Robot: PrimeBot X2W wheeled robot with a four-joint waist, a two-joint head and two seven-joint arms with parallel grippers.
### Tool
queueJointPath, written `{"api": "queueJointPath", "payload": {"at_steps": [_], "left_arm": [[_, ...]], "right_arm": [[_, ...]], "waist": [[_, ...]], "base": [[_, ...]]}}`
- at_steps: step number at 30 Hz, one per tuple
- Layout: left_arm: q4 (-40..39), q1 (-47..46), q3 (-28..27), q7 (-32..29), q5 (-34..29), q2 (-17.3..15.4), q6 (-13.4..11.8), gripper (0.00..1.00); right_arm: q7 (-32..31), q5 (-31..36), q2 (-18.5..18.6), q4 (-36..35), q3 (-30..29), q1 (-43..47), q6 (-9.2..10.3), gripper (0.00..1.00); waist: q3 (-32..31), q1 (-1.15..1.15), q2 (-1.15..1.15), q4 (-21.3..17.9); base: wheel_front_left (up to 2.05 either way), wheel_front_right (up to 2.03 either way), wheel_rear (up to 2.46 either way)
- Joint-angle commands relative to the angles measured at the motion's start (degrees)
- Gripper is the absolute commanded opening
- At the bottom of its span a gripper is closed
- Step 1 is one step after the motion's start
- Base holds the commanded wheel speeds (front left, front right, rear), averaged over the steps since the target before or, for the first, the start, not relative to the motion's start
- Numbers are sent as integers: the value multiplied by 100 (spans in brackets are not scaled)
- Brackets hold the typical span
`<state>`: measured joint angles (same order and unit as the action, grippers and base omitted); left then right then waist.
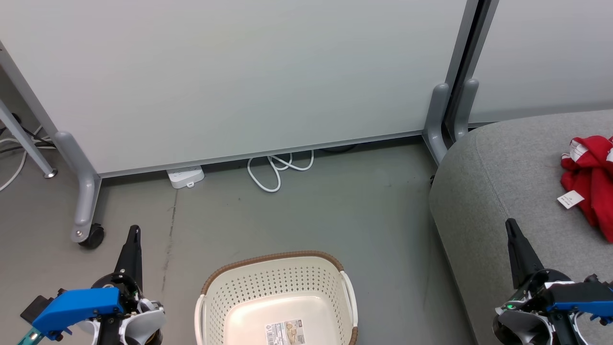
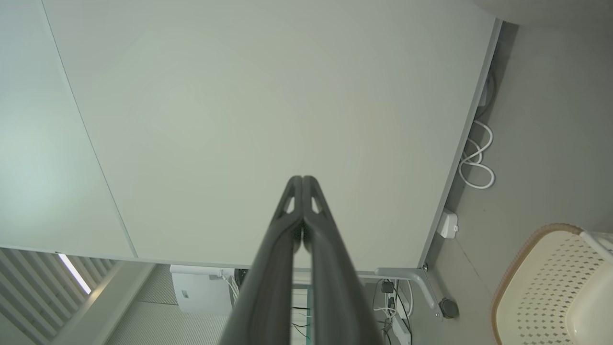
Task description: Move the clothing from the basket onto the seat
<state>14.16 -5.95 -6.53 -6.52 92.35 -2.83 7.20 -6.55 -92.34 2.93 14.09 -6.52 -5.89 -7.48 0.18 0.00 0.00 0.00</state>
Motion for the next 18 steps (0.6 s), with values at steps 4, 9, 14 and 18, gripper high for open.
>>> {"api": "queueJointPath", "payload": {"at_steps": [4, 9, 14, 18], "left_arm": [[-23, -54, -10, -23, 12, -9, 53, 0], [-23, -54, -10, -23, 12, -9, 53, 0], [-23, -53, -10, -23, 13, -9, 53, 0], [-23, -53, -10, -23, 13, -9, 53, 0]], "right_arm": [[-18, -14, -11, -15, -10, -64, -2, 0], [-18, -14, -11, -15, -10, -63, -2, 0], [-18, -15, -11, -15, -10, -63, -2, 0], [-18, -15, -11, -15, -9, -63, -2, 0]], "waist": [[0, 0, 0, 0], [0, 0, 0, 0], [0, 0, 0, 0], [0, 0, 0, 0]], "base": [[0, 0, 0], [0, 0, 0], [0, 0, 0], [0, 0, 0]]}}
